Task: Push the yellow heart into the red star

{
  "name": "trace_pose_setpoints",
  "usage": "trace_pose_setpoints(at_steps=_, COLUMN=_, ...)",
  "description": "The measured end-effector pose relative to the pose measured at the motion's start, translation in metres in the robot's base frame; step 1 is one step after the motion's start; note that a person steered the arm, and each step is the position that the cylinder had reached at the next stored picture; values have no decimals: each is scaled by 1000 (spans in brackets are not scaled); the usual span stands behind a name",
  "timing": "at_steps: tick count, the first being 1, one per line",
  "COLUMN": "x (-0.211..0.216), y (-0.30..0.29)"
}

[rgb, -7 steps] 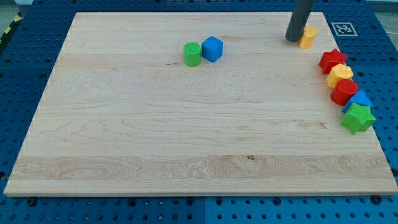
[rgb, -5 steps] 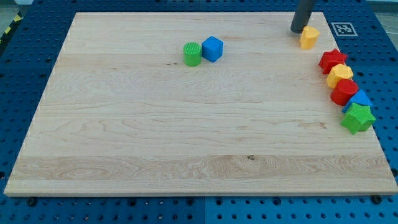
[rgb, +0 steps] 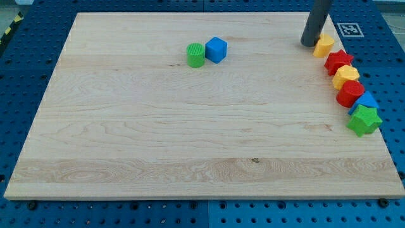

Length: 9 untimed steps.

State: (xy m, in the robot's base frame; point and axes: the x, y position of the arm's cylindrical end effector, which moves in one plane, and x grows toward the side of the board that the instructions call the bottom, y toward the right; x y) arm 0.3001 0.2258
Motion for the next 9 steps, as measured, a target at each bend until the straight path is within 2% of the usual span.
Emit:
trace_pose_setpoints(at_steps=5, x=13, y=14)
trace_pose_setpoints(at_steps=7, x=-12, y=-17)
trace_pose_setpoints(at_steps=9, x=-11, y=-56)
